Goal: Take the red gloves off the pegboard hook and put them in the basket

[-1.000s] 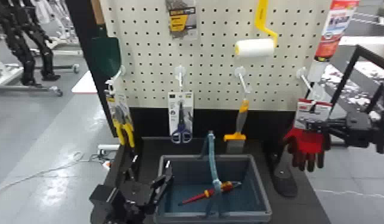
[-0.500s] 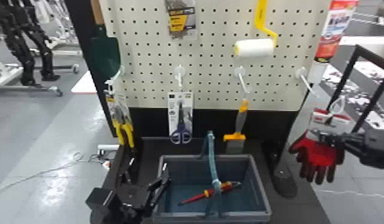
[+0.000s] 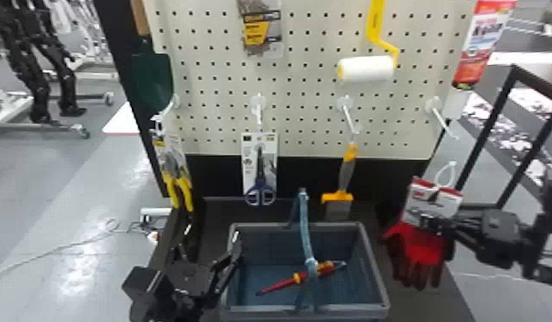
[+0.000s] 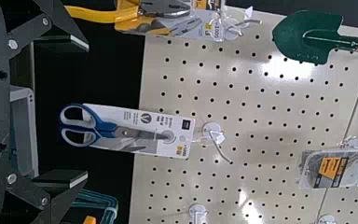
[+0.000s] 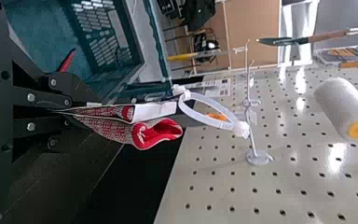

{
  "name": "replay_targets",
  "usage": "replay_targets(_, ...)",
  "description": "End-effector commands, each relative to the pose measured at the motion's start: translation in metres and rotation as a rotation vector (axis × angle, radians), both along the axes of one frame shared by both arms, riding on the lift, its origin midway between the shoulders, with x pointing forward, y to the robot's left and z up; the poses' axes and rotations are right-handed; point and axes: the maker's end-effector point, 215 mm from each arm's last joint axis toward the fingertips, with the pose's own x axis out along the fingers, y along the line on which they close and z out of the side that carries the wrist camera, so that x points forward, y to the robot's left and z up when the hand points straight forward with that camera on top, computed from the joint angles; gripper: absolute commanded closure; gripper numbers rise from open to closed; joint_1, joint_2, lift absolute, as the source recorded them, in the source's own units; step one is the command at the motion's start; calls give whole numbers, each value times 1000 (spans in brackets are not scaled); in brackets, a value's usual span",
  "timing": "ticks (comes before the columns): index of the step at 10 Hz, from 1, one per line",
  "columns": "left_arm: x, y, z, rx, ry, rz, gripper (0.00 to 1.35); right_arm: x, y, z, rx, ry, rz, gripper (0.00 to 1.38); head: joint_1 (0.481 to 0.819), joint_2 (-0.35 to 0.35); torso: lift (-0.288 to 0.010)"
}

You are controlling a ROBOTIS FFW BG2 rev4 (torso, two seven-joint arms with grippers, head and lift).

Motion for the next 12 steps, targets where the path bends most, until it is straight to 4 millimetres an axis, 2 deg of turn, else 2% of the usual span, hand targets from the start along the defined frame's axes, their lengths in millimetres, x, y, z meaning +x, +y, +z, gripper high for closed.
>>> replay_targets(1,2,0,2,-2,3,2,320,-2,24,-3,22,5,31,1283,549,0,-100)
replay_targets(3,0,6,0,4,16,11,320,-4,54,8,46,-17,80,1283,549,0,-100)
replay_targets(5,0,11,0,10,23,19,321,0,63,34,27,-66,106,1283,549,0,-100)
replay_targets(6,0,5,0,10,31,8,320,-4,67,37,23,-62,116,1283,549,0,-100)
replay_targets(7,1,4,-2,28,37,-3,320,-17,78,25,46,-25,126,1283,549,0,-100)
replay_targets(8,0,7,-2,34,42,-1,320,-30,97,2,97,35,142,1283,549,0,-100)
replay_targets(10,-4,13,-4,36,50,8,320,-51,145,-40,186,136,207,1283,549,0,-100)
replay_targets(12,-4,13,-5,37,53,8,320,-58,171,-58,207,180,259,1283,549,0,-100)
